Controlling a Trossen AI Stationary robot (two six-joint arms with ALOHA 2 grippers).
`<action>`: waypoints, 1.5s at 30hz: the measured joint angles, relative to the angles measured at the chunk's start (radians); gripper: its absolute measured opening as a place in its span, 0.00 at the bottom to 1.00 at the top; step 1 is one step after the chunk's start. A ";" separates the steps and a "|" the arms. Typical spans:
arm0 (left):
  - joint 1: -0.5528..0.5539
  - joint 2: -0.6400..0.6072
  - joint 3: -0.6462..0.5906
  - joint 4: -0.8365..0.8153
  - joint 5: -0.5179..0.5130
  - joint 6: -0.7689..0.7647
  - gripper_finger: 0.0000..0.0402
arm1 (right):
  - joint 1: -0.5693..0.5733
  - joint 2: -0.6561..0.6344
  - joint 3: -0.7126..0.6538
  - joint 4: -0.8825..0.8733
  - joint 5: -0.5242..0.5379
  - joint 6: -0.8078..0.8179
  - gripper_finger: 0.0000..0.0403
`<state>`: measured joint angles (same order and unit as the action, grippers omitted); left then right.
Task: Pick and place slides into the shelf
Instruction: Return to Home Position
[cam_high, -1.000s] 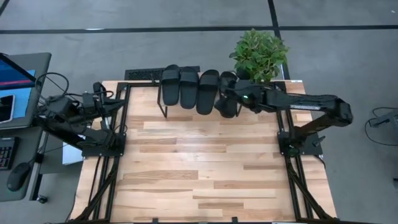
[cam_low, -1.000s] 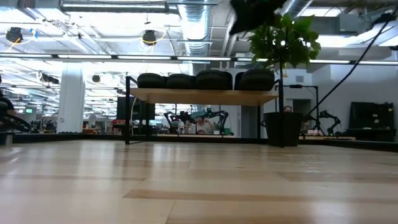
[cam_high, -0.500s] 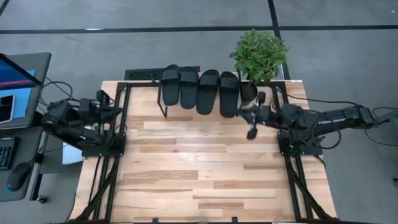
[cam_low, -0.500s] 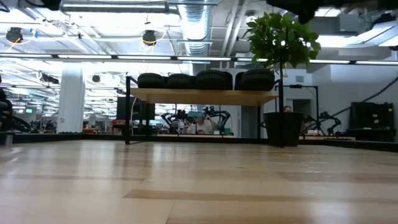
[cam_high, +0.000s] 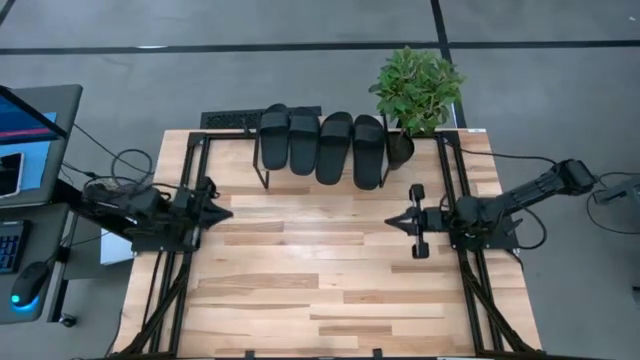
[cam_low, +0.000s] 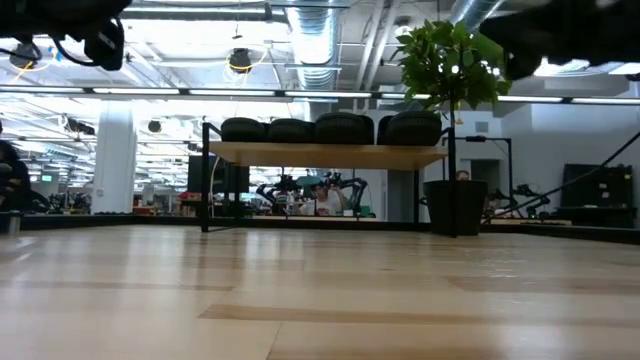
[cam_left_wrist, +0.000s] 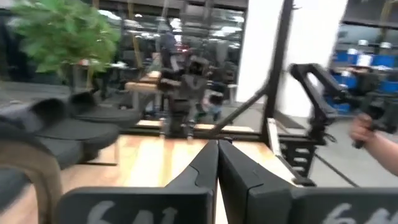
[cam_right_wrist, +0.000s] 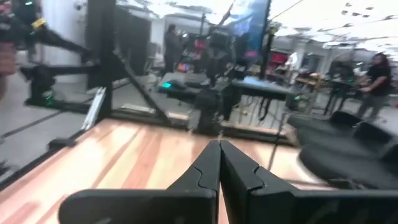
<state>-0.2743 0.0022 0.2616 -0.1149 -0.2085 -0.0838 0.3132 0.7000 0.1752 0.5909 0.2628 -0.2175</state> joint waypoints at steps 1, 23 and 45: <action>-0.007 0.002 -0.015 0.018 0.011 0.001 0.00 | 0.011 0.000 -0.015 0.008 0.000 0.005 0.00; -0.230 0.000 -0.067 0.092 -0.213 0.248 0.00 | 0.201 -0.554 -0.168 -0.330 0.053 -0.206 0.00; -0.429 0.001 -0.251 0.296 -0.430 0.198 0.00 | 0.287 -0.662 -0.169 -0.522 0.180 -0.103 0.00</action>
<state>-0.7029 0.0032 0.0109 0.1806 -0.6388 0.1139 0.5999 0.0378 0.0059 0.0689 0.4427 -0.3210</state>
